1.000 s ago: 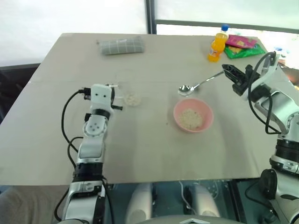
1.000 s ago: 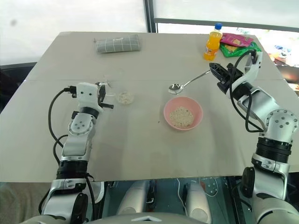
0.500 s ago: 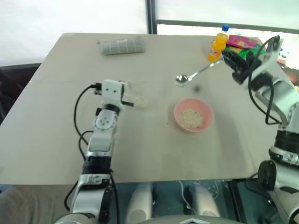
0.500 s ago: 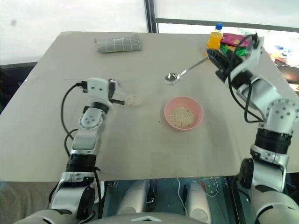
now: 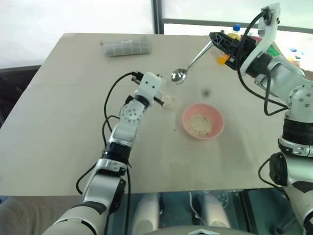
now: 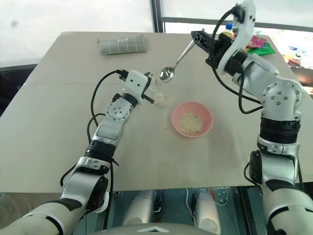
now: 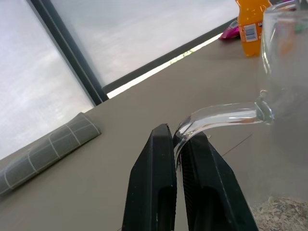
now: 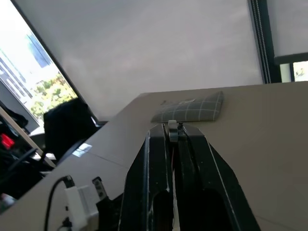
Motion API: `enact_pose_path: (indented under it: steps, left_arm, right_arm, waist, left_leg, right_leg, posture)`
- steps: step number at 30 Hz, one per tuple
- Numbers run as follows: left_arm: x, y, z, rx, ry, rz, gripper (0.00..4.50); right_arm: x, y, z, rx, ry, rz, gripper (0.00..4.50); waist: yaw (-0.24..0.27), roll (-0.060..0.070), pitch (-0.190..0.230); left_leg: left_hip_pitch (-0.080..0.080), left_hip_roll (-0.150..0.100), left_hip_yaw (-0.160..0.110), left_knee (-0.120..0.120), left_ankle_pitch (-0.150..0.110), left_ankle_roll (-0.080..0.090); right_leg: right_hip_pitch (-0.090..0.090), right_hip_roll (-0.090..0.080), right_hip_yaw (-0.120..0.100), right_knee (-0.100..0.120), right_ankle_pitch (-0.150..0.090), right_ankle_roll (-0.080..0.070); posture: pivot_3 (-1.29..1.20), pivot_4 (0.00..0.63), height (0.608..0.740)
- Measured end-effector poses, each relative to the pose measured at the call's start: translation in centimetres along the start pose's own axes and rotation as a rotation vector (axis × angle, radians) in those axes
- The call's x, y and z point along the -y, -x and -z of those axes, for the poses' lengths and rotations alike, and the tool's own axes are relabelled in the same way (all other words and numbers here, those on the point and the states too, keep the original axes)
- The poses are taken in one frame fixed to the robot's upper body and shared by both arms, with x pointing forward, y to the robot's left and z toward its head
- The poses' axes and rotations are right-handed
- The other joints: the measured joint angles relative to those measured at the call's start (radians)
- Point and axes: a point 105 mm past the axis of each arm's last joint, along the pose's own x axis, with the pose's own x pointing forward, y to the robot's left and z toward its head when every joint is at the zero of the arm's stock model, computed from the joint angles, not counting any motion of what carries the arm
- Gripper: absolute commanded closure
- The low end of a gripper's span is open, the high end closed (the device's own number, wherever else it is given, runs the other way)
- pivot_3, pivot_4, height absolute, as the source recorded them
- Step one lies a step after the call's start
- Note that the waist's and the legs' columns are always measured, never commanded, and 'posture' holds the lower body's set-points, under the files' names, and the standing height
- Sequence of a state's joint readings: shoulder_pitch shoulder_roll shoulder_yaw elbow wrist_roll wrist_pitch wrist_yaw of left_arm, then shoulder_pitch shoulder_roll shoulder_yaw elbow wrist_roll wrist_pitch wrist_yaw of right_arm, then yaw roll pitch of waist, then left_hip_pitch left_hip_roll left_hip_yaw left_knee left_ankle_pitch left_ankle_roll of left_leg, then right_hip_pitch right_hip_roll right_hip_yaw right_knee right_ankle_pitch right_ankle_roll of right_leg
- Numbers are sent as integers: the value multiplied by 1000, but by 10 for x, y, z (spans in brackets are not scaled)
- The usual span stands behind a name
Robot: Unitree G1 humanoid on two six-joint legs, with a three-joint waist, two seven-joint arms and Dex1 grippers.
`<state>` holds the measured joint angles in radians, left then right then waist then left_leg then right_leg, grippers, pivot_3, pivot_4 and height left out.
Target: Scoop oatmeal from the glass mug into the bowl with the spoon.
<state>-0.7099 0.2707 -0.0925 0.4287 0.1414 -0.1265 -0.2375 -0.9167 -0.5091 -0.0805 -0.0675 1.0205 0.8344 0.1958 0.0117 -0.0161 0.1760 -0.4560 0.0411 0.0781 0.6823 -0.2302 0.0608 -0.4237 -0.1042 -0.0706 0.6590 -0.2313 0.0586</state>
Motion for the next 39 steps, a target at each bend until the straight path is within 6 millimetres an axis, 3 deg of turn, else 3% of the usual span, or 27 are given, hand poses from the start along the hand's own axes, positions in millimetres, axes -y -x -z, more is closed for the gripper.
enact_pose_path:
  steps: [7, 11, 20, 23, 31, 39]
  left_arm:
    - [-3, -6, -23, 97, -100, 9, 4410]
    - [0, -5, -26, 116, -199, 37, 4410]
    - [2, -5, -26, 117, -234, 52, 4410]
    - [5, -4, -24, 111, -235, 65, 4410]
    - [8, -5, -16, 77, -148, 72, 4410]
    - [7, -6, -17, 86, -76, 49, 4410]
  right_arm:
    - [-27, -21, 36, -97, 322, -138, 4500]
    - [-33, -31, 48, -95, 489, -172, 4500]
    - [-34, -35, 56, -52, 614, -204, 4500]
    - [-30, -32, 72, -87, 546, -209, 4500]
    - [-26, -24, 76, -131, 169, -157, 4500]
    - [14, -15, 73, -115, -220, 65, 4500]
  waist:
    - [0, 0, 0]
    - [1, 0, 0]
    - [2, 0, 0]
    - [1, 0, 0]
    - [1, 0, 0]
    - [1, 0, 0]
  left_leg:
    - [0, 0, 0, 0, 2, -3]
    - [0, 0, 0, 1, 2, -4]
    - [0, 0, 0, 1, 2, -4]
    - [0, 0, 0, 1, 2, -4]
    - [0, 0, 0, 2, 3, -4]
    - [0, 0, -1, 2, 3, -4]
  right_leg:
    - [0, 0, 0, 1, 0, 0]
    - [0, 0, 0, 1, 0, 0]
    - [0, 0, -1, 1, 0, 0]
    - [0, 0, -1, 1, 0, 0]
    - [0, 0, -1, 3, 0, 0]
    - [0, 0, -1, 3, 0, 0]
  posture:
    - [0, 150, 718]
    - [0, 150, 718]
    - [0, 150, 718]
    - [0, 150, 718]
    - [0, 150, 718]
    - [0, 150, 718]
